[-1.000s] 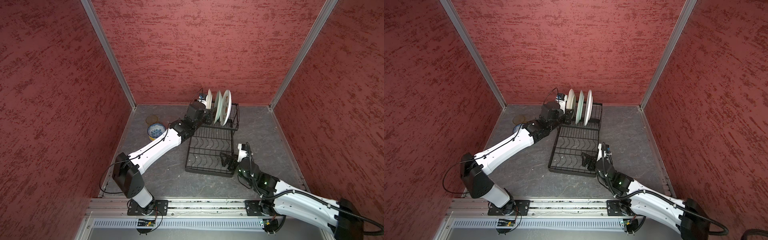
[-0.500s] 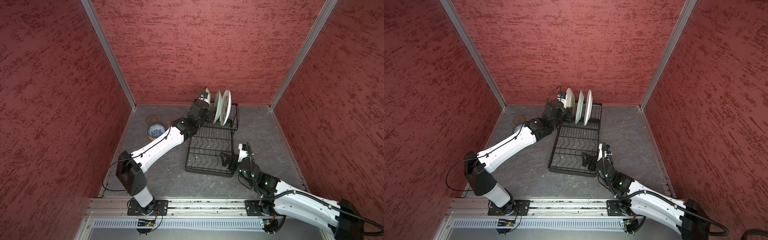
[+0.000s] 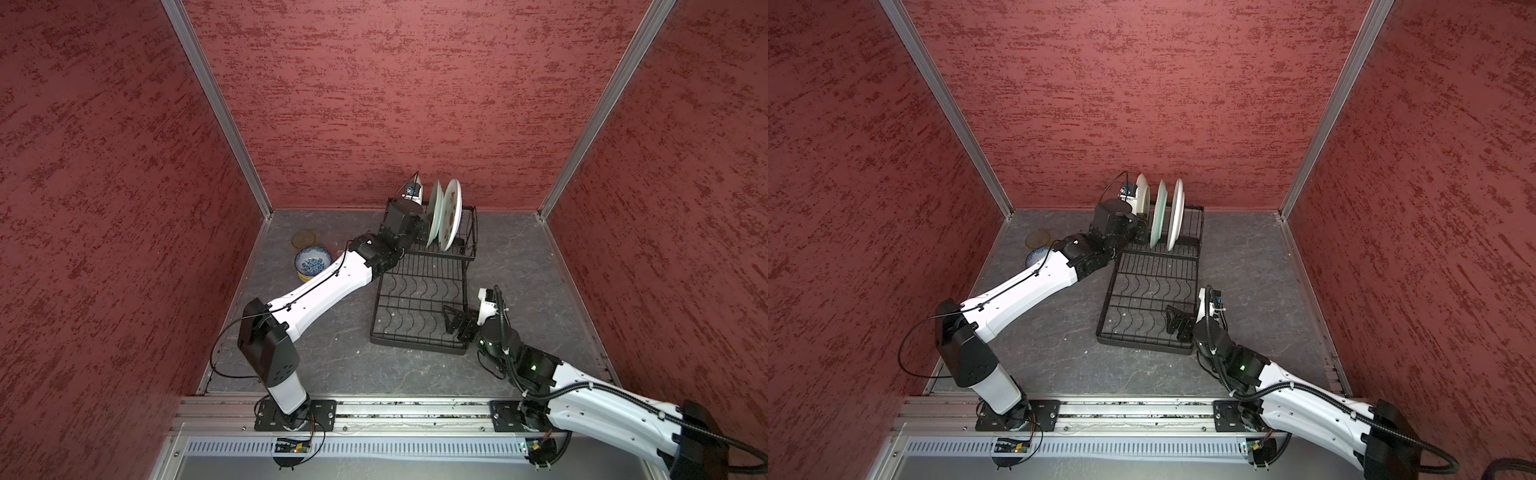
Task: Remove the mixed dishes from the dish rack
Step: 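Close the left gripper on the white plate's rim and tilt it out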
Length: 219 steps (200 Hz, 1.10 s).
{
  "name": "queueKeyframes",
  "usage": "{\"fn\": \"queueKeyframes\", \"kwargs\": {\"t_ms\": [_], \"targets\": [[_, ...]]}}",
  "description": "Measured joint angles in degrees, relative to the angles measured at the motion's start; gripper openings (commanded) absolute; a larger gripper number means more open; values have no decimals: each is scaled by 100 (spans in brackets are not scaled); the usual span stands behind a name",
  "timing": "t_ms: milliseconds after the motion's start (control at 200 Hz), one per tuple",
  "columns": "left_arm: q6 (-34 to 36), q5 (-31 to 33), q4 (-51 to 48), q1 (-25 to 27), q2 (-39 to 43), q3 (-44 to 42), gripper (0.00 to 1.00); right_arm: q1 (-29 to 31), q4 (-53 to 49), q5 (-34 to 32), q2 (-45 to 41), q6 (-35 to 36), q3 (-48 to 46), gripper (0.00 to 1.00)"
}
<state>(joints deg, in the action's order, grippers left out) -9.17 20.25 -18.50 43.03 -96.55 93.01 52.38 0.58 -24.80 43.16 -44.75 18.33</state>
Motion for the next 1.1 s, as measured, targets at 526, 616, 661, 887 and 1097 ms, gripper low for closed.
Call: {"fn": "queueKeyframes", "kwargs": {"t_ms": [526, 616, 661, 887, 1097], "targets": [[2, -55, -83, -262, -105, 140, 18, -11, -111, -59, -278, -4, -68, 99], [4, 2, -98, -343, -105, 140, 18, -13, -120, -59, -286, -4, -83, 99], [4, 42, -105, -374, -105, 140, 18, -13, -133, -59, -286, -4, -83, 99], [28, 46, -116, -501, -107, 144, 16, -26, -201, -57, -313, -4, -83, 99], [131, -256, -103, -577, -105, 162, 0, -44, -232, -57, -348, -2, -83, 99]]}}
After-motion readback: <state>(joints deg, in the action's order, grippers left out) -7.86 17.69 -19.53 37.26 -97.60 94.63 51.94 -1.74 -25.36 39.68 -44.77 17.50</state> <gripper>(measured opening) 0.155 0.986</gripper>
